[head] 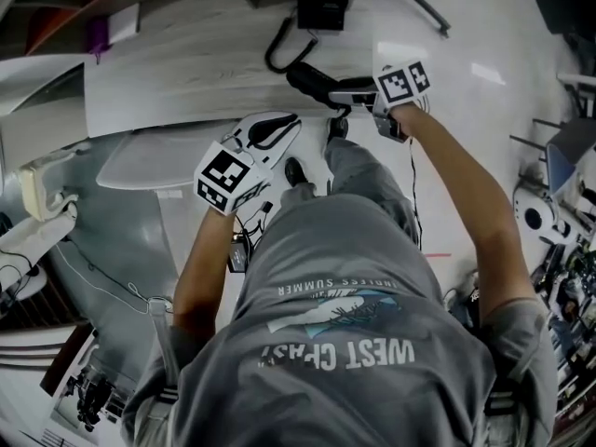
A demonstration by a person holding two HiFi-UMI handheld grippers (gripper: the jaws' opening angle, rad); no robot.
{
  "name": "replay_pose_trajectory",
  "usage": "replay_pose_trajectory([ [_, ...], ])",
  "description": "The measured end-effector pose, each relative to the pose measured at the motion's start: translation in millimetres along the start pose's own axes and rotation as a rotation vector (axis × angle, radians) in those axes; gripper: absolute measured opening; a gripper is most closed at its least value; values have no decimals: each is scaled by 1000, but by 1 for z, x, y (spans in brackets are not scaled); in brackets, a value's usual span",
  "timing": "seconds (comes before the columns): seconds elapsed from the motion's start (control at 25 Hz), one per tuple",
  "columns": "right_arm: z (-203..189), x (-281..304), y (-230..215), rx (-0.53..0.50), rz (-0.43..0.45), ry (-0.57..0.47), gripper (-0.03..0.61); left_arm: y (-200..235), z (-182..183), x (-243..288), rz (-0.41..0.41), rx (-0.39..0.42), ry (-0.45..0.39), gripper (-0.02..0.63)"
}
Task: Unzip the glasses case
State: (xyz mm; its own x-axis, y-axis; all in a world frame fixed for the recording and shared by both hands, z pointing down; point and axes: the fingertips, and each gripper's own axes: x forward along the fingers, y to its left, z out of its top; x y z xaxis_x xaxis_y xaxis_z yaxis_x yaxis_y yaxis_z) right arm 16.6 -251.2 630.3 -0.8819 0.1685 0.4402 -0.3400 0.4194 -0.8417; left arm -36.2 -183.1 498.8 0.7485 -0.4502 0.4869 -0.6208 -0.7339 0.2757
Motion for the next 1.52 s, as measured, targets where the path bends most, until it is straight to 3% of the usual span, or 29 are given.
replay_pose_trajectory([
  [0.36,-13,10,-45,-335,-149,135,265,21,-2,-15,84,-56,-23,15],
  [0.64,-16,18,-60,-622,-246,231,270,19,-2,-21,109,-60,-39,15],
  [0.88,-20,17,-71,-823,-384,309,278,15,-2,-36,130,-56,-55,15],
  [1.08,-18,12,-80,-833,-509,306,285,12,-4,-51,145,-49,-72,15],
  [1.24,-11,5,-63,-796,-537,230,282,7,-2,-66,150,-37,-93,15],
  [1.52,20,-26,26,-765,-571,-76,207,-2,9,-100,173,13,-156,15],
])
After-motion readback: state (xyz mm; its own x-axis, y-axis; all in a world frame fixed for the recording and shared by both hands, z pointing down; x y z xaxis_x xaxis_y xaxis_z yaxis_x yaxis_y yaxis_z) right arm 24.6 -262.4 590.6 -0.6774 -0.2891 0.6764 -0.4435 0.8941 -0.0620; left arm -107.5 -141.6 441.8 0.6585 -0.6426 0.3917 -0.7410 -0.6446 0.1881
